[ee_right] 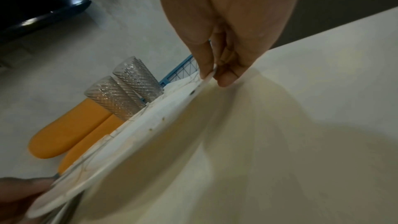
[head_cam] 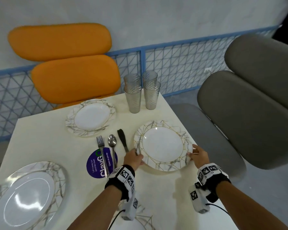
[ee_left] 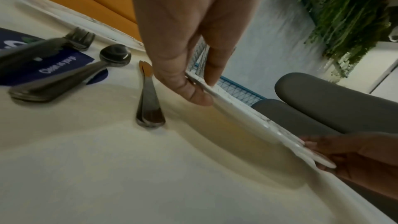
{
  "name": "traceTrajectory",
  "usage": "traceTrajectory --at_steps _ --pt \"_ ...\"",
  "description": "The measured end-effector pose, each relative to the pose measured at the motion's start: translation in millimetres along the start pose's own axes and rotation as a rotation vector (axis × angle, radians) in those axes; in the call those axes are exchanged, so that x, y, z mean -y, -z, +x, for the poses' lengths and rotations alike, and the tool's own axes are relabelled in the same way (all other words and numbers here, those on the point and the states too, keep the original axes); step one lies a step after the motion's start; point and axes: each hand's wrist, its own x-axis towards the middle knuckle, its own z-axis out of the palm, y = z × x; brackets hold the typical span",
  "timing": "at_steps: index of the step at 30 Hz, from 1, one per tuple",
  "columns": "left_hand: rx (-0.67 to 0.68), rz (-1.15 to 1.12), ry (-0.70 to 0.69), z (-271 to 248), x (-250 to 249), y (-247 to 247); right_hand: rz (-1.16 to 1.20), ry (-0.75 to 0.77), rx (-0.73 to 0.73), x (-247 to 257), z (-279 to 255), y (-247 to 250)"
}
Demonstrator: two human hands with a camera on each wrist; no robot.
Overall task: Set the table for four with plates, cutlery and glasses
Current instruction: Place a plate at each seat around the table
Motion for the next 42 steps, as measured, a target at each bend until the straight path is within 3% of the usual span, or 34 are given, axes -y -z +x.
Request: traceTrajectory --at_steps 7,24,36,39,42 --pt "-0.01 0.028 -0.02 -0.1 5.8 -1.3 0.066 -0.02 0.002 -4.8 2.6 2.6" --pt "0.041 0.094 -0.07 -4.9 11.8 -2.3 -0.064 0.006 -0.011 -12.5 -1.6 -1.1" --pt "0.053 0.064 -0.072 -6.7 15.5 -1.5 -0.002 -0.014 -0.102 -21.2 5.0 -5.0" --pt "-0.017 -0.006 -0.077 -7.8 16.3 15.2 -0.176 0.111 -0.294 -8.8 2.0 -12.0" --pt "-0.133 -0.074 -0.108 -10.3 19.6 49.2 -0.305 0.384 -0.271 19.1 -3.6 -37.0"
